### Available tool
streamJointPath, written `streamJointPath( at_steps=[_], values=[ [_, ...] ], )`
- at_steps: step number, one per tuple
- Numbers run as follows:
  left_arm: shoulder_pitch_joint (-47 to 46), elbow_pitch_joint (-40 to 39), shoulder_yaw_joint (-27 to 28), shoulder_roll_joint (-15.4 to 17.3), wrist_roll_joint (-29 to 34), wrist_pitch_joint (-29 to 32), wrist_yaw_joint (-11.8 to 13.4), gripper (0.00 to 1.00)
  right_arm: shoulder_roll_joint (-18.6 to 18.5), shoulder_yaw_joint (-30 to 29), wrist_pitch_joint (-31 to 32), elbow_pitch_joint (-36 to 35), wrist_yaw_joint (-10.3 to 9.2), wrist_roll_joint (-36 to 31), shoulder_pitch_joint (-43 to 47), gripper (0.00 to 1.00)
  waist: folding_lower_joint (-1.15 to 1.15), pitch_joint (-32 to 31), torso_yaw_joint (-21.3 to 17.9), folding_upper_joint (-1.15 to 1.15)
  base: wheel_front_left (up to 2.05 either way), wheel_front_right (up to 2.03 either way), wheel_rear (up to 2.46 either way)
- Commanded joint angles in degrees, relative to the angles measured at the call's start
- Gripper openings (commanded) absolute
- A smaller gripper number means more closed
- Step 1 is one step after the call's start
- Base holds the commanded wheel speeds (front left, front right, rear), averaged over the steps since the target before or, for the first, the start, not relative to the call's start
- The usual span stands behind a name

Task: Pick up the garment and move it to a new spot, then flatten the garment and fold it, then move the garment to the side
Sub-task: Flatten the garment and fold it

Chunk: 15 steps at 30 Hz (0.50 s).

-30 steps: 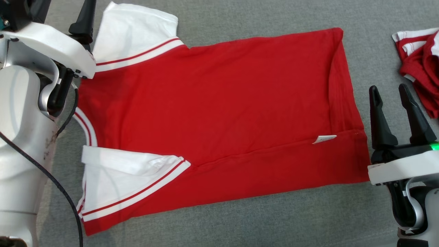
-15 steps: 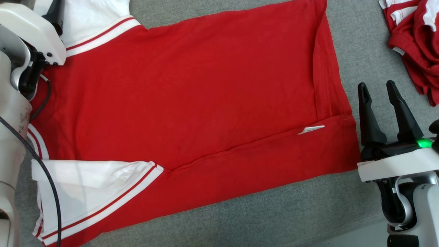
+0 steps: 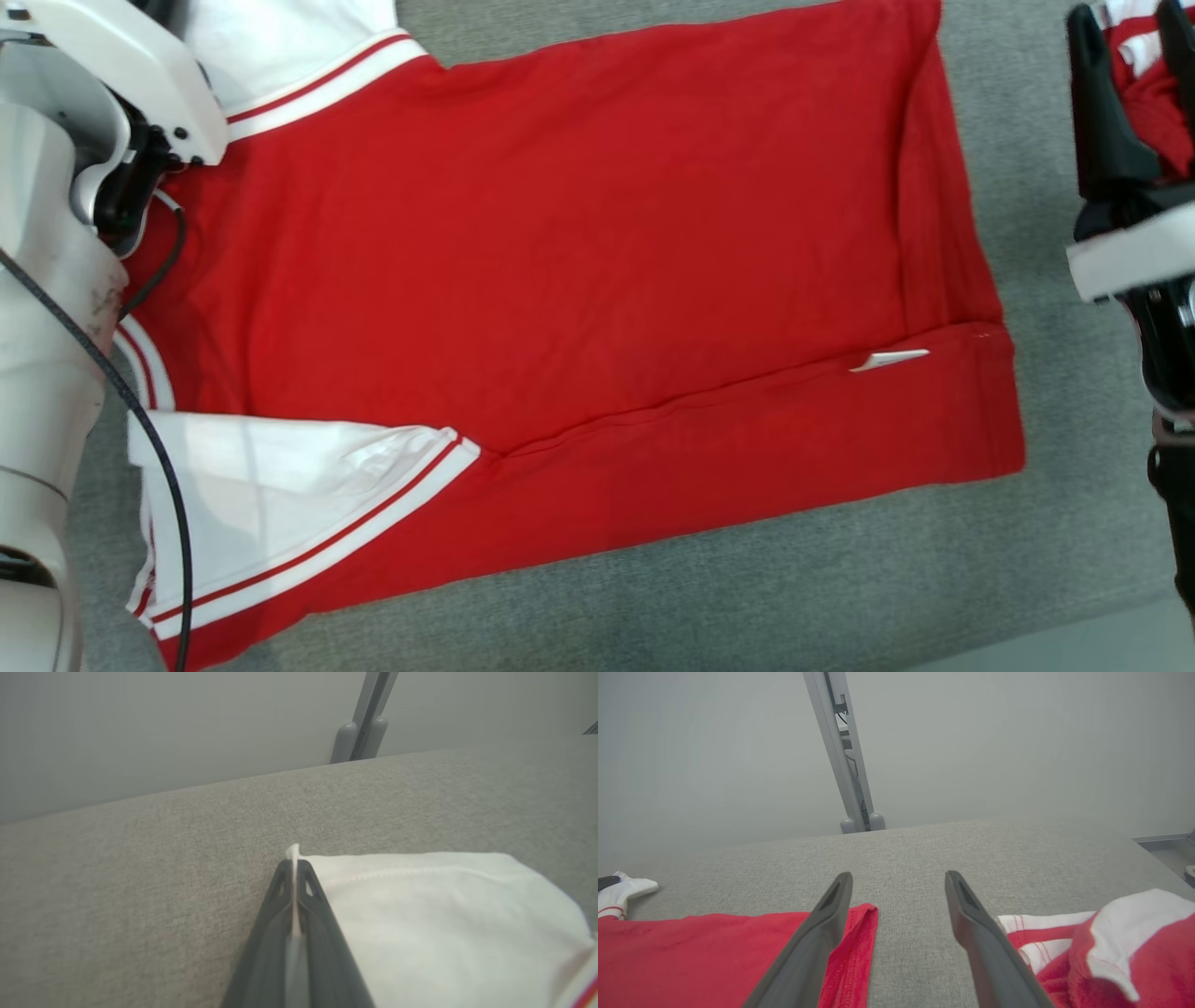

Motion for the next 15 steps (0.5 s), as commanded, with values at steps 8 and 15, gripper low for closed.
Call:
streamJointPath(
  at_steps=[8, 15],
  values=[
    [-2.04, 0.10, -4.21, -1.73, -2.99, -1.81, -0.09, 0.00, -4.09, 9.70, 7.01, 14.39, 0.00, 3.85, -10.97, 1.00, 0.00, 0.64, 3.99, 0.00, 0.00, 0.00, 0.00],
    [-3.66, -0.31, -7.40, -1.77, -5.35, -2.92, -0.09, 0.00, -7.09, 15.50, 12.22, 21.88, 0.00, 6.03, -16.81, 0.33, 0.00, 0.40, 5.28, 0.00, 0.00, 0.00, 0.00]
  ],
)
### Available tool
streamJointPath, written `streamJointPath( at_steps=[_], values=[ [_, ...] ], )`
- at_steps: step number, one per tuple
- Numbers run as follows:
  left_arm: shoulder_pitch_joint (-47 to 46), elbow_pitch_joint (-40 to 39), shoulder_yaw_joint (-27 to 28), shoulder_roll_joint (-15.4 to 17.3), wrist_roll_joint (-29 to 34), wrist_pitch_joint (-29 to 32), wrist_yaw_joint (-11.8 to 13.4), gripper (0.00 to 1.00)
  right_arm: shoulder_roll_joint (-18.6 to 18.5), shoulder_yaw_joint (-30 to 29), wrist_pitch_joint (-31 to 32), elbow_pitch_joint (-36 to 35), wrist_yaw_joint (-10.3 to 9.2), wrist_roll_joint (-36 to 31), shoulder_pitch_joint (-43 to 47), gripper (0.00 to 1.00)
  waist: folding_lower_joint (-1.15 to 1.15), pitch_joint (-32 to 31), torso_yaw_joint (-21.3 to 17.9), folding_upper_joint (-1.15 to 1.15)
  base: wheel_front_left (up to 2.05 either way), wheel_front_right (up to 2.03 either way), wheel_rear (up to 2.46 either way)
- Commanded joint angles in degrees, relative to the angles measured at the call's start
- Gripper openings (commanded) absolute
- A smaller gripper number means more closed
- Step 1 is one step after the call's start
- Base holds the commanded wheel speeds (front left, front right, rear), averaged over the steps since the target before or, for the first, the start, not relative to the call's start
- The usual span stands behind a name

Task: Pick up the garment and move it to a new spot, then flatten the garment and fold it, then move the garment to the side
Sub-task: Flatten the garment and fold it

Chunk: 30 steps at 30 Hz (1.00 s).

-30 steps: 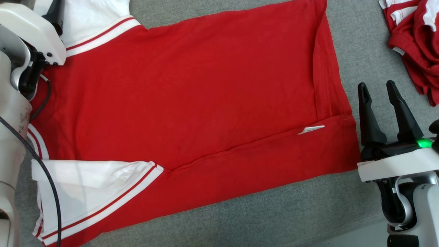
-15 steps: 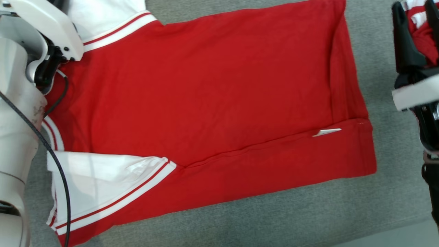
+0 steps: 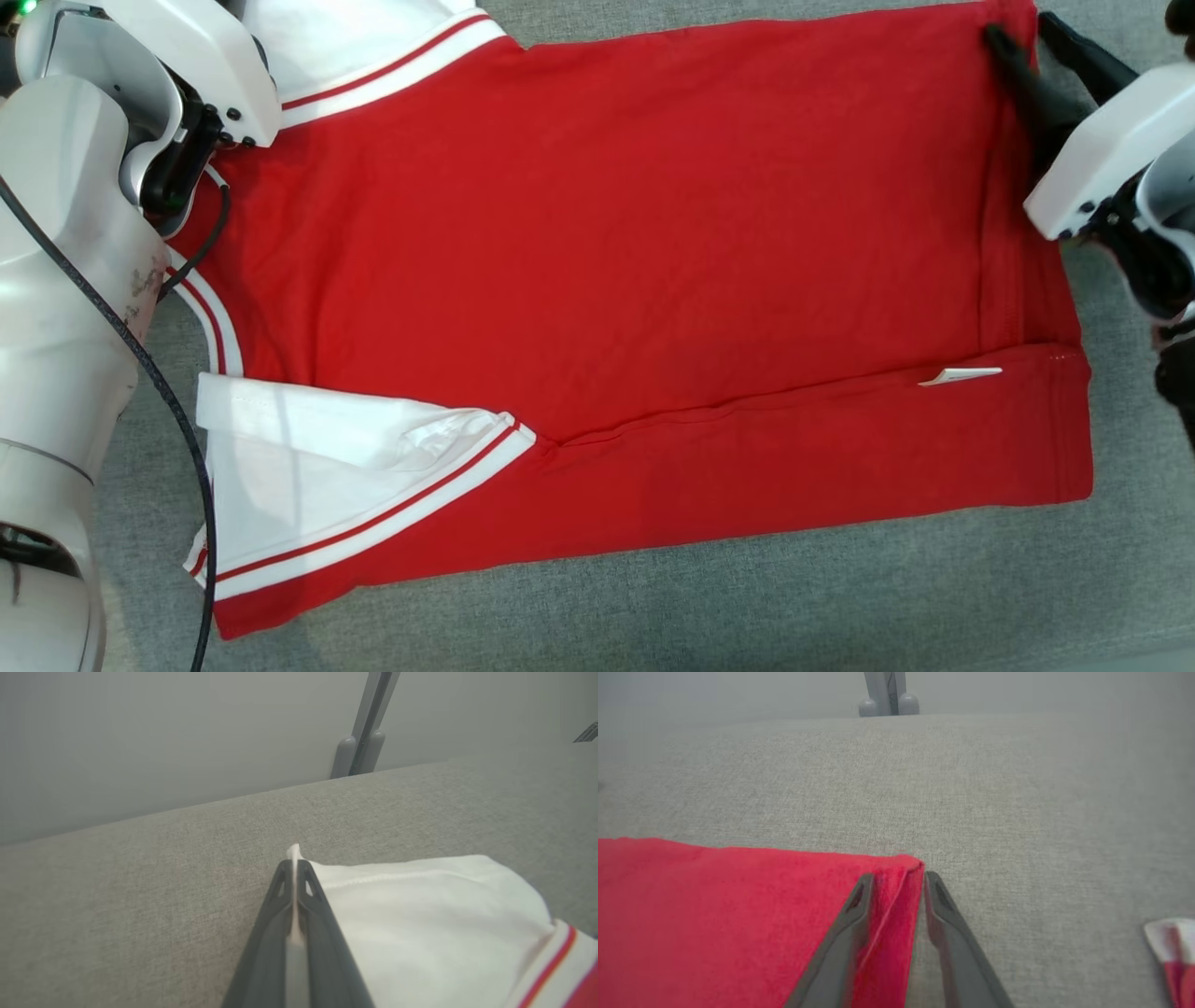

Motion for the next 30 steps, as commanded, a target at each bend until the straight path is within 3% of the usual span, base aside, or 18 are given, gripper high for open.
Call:
streamJointPath(
  at_steps=[1, 9, 20, 25, 30],
  values=[
    [-1.14, -0.32, -0.51, 0.40, -0.60, -0.31, -0.03, 0.00, -1.05, 0.51, 0.62, 0.54, -0.02, 0.25, -1.37, 0.00, 0.00, -0.16, 0.20, 0.00, 0.00, 0.00, 0.00],
    [-3.07, -4.87, -3.47, 2.36, -5.46, -0.97, -0.03, 0.00, -5.64, 4.47, 5.97, -0.49, -0.02, 4.45, -5.83, 0.00, 0.00, -1.82, 1.76, 0.00, 0.00, 0.00, 0.00],
    [-2.90, -16.54, -4.20, 7.62, -10.32, -1.70, -0.04, 0.00, -10.89, 2.95, 6.78, -8.16, -0.02, 7.72, -2.71, 0.00, 0.00, -4.06, 3.27, 0.00, 0.00, 0.00, 0.00],
    [1.97, -24.86, -3.01, 10.38, -14.72, -2.67, -0.04, 0.00, -11.96, 2.12, 6.09, -12.41, -0.02, 9.43, 1.66, 0.00, 0.00, -5.09, 3.70, 0.00, 0.00, 0.00, 0.00],
    [12.26, -37.86, -1.01, 15.66, -19.68, -3.78, 0.58, 0.00, -12.86, -0.44, 4.07, -18.05, -0.02, 10.79, 10.27, 0.00, 0.00, -6.74, 4.04, 0.00, 0.00, 0.00, 0.00]
  ],
)
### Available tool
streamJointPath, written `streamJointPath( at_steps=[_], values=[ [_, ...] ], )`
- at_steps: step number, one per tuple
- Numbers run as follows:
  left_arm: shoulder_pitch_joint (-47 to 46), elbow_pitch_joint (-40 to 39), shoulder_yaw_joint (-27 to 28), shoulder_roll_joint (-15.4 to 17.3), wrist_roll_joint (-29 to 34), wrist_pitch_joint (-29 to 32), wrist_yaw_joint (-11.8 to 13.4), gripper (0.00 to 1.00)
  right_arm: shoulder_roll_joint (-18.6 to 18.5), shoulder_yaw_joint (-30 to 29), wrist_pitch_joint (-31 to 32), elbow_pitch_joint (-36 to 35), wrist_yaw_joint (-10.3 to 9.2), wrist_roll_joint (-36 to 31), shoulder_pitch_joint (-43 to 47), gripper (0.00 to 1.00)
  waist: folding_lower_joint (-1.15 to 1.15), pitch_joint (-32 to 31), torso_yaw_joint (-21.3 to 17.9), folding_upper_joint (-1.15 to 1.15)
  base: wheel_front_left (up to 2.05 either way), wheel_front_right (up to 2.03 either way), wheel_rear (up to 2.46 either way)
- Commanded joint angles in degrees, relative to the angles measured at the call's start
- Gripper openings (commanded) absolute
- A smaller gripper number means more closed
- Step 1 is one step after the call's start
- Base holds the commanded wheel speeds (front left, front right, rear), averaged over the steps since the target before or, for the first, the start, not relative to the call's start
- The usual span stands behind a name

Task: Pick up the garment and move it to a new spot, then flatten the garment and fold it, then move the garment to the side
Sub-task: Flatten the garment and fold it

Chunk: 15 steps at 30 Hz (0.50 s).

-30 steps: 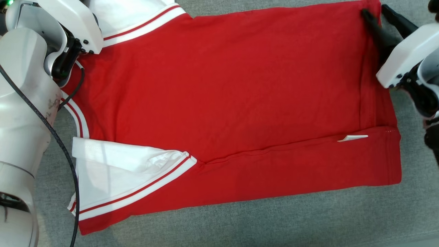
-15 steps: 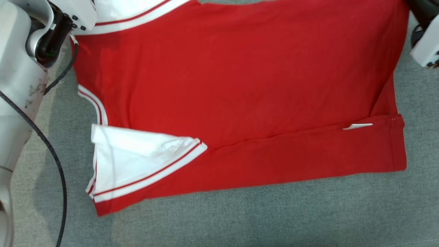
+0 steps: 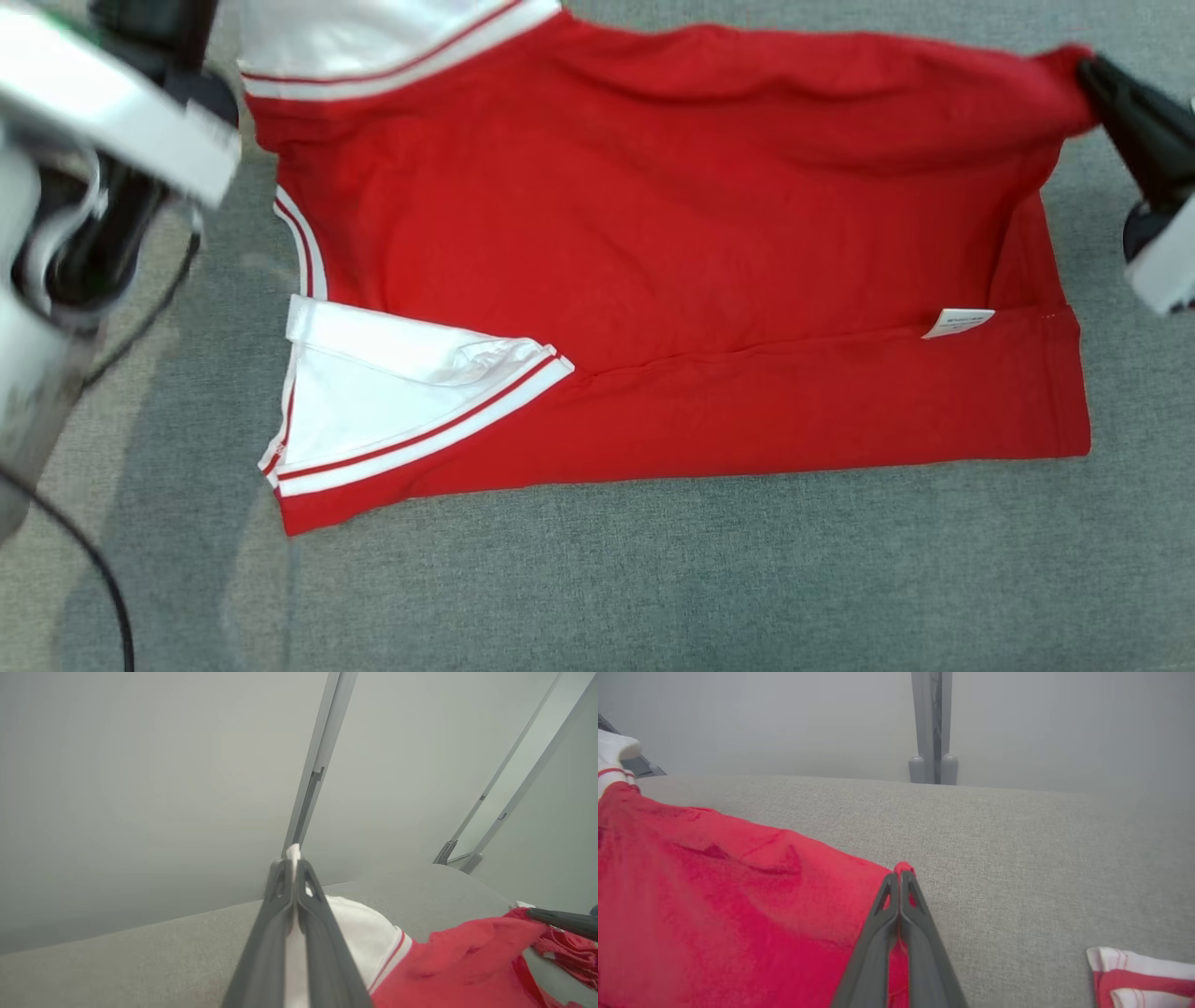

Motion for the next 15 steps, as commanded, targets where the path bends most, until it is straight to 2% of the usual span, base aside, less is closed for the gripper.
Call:
streamJointPath(
  at_steps=[1, 6, 9, 13, 15],
  values=[
    [4.13, -4.09, 0.52, 1.63, -1.62, -0.28, 0.58, 0.00, 0.02, -1.14, -0.88, -1.47, -0.02, 0.79, 3.26, 0.00, 0.00, -0.63, 0.23, 0.00, 0.00, 0.00, 0.00],
    [17.47, -18.82, 2.20, 6.67, -6.85, -1.73, 3.71, 0.00, 1.69, -5.77, -3.19, -4.91, -0.01, 0.98, 12.69, 0.00, 0.00, -1.29, 0.71, 0.00, 0.00, 0.00, 0.00],
    [25.26, -24.98, 2.98, 8.98, -9.33, -3.40, 6.14, 0.00, 3.57, -7.97, -4.30, -5.41, -0.01, 0.74, 17.03, 0.00, 0.00, -1.45, 0.64, 0.00, 0.00, 0.00, 0.00],
    [33.79, -29.63, 3.68, 10.63, -12.76, -5.23, 7.82, 0.00, 6.33, -10.19, -5.49, -5.61, -0.01, 1.03, 21.27, 0.00, 0.00, -1.51, 0.74, 0.00, 0.00, 0.00, 0.00],
    [36.51, -30.19, 3.49, 10.36, -14.38, -5.56, 7.84, 0.00, 7.65, -10.77, -6.13, -5.67, -0.01, 0.99, 22.68, 0.00, 0.00, -1.52, 0.78, 0.00, 0.00, 0.00, 0.00]
  ],
)
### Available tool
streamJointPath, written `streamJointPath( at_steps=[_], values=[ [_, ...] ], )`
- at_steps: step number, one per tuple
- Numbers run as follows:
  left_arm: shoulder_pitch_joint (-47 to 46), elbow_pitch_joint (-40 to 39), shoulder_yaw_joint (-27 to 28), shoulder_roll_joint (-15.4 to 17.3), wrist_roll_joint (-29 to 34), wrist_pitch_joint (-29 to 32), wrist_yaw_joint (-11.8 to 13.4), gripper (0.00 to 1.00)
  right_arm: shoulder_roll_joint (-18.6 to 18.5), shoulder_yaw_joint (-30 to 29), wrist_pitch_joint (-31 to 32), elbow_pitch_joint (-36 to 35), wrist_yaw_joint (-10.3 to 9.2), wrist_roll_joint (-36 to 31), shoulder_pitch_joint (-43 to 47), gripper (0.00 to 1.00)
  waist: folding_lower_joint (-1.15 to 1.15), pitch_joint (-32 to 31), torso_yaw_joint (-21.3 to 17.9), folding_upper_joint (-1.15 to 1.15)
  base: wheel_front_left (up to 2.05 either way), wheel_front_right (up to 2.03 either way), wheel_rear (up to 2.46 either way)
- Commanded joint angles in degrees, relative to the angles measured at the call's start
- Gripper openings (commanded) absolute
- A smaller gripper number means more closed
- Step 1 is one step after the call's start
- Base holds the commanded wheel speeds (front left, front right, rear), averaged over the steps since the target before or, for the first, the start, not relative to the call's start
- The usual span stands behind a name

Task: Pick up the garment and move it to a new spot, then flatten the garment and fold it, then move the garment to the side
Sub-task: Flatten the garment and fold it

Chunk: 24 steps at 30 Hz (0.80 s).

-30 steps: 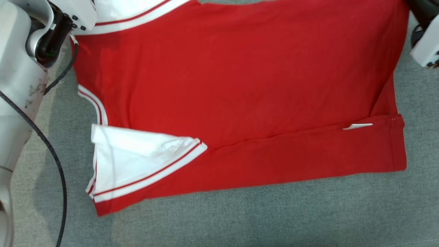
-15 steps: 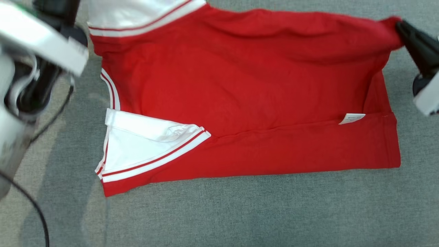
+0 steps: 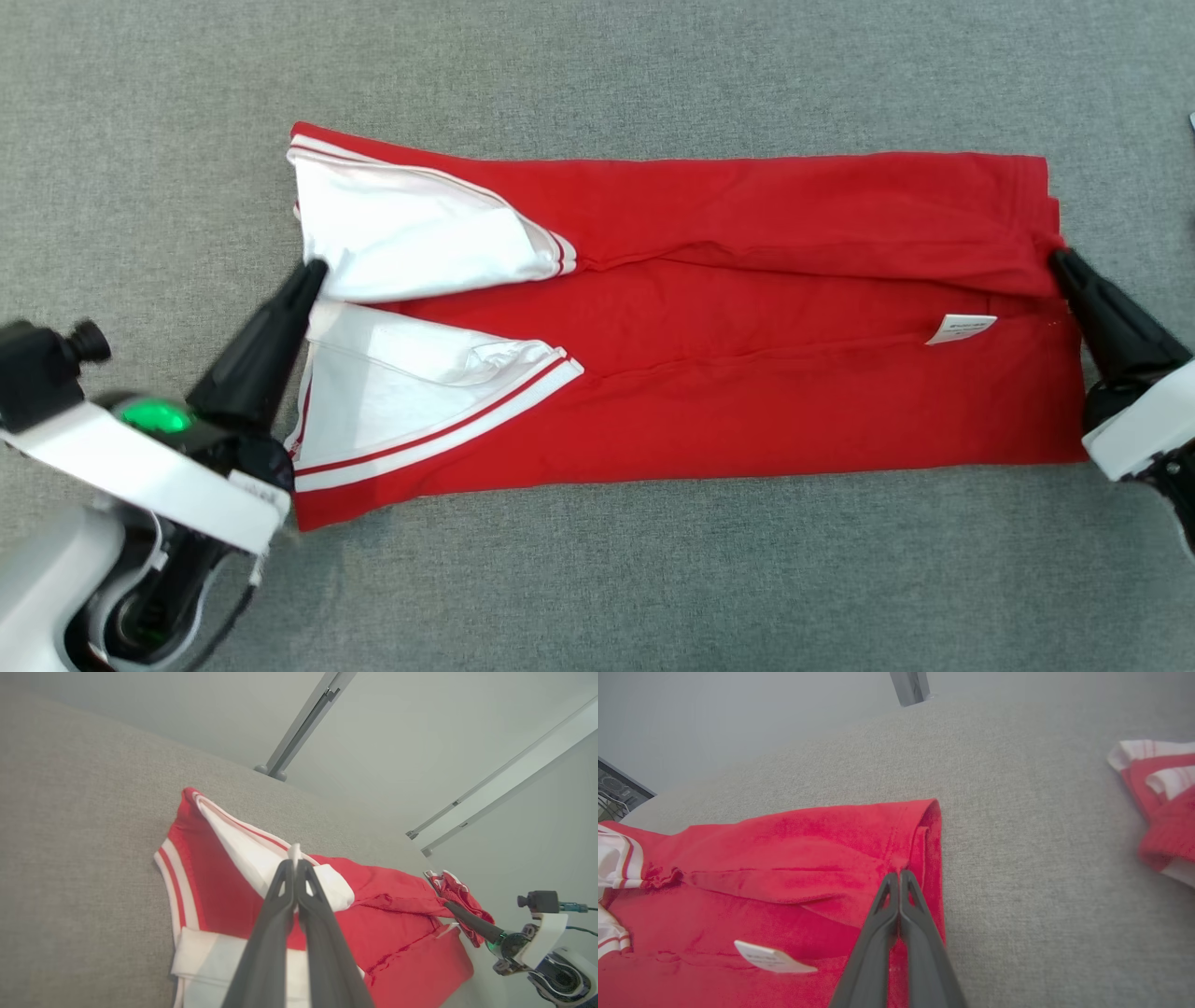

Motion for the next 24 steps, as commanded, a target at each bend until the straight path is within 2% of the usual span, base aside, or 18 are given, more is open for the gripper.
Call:
streamJointPath(
  at_steps=[1, 7, 8, 9, 10, 11, 12, 15, 18, 21, 24],
  values=[
    [1.64, -0.12, 0.08, -0.32, -1.43, -0.36, -0.02, 0.00, 0.78, -0.44, -0.81, -0.10, 0.00, -0.13, 1.09, 0.00, 0.00, 0.02, -0.10, 0.00, 0.00, 0.00, 0.00],
    [5.07, 3.41, -1.16, -2.21, -3.38, -0.55, 0.42, 0.00, 3.26, -1.53, -3.00, 1.83, 0.00, -0.81, 2.90, 0.00, 0.00, -0.04, -0.41, 0.00, 0.00, 0.00, 0.00],
    [5.29, 4.05, -1.32, -2.70, -3.56, -0.60, 0.43, 0.00, 3.71, -1.78, -3.58, 2.09, 0.00, -0.86, 2.84, 0.24, 0.00, -0.07, -0.47, 0.00, 0.00, 0.00, 0.00],
    [5.53, 4.88, -1.32, -3.01, -3.58, -0.75, 0.77, 0.12, 3.95, -1.70, -3.99, 2.38, 0.00, -1.01, 2.80, 0.50, 0.00, -0.13, -0.53, 0.00, 0.00, 0.00, 0.00],
    [5.75, 5.74, -1.43, -3.36, -3.50, -0.93, 0.94, 0.49, 4.24, -1.71, -4.66, 2.67, 0.00, -1.14, 2.78, 1.00, 0.00, -0.24, -0.57, 0.00, 0.00, 0.00, 0.00],
    [5.75, 5.74, -1.43, -3.36, -3.50, -0.93, 0.94, 0.49, 4.24, -1.71, -4.66, 2.67, 0.00, -1.14, 2.78, 1.00, 0.00, -0.24, -0.57, 0.00, 0.00, 0.00, 0.00],
    [5.67, 6.51, -1.32, -3.71, -2.73, -1.27, 1.29, 1.00, 4.55, -1.79, -5.42, 2.88, 0.00, -1.29, 2.74, 1.00, 0.00, -0.38, -0.62, 0.00, 0.00, 0.00, 0.00],
    [5.56, 8.18, -1.11, -4.63, 1.01, -2.34, 2.86, 1.00, 5.55, -2.61, -8.91, 3.09, 0.00, -2.54, 2.99, 1.00, 0.00, -1.01, -0.70, 0.00, 0.00, 0.00, 0.00],
    [5.49, 8.15, 1.60, -6.01, 7.34, -3.24, 6.93, 1.00, 6.73, -4.25, -13.28, 2.44, 0.00, -4.38, 3.74, 1.00, 0.00, -2.03, -0.52, 0.00, 0.00, 0.00, 0.00],
    [6.04, 5.70, 8.26, -8.95, 16.03, -3.39, 10.62, 1.00, 8.11, -6.42, -17.69, 1.38, 0.00, -8.05, 4.47, 1.00, 0.00, -3.00, -0.27, 0.00, 0.00, 0.00, 0.00],
    [7.86, 2.56, 14.39, -12.67, 24.77, -3.37, 11.59, 1.00, 9.86, -8.25, -20.97, -0.15, 0.00, -12.43, 4.77, 1.00, 0.00, -3.94, -0.33, 0.00, 0.00, 0.00, 0.00]
  ],
)
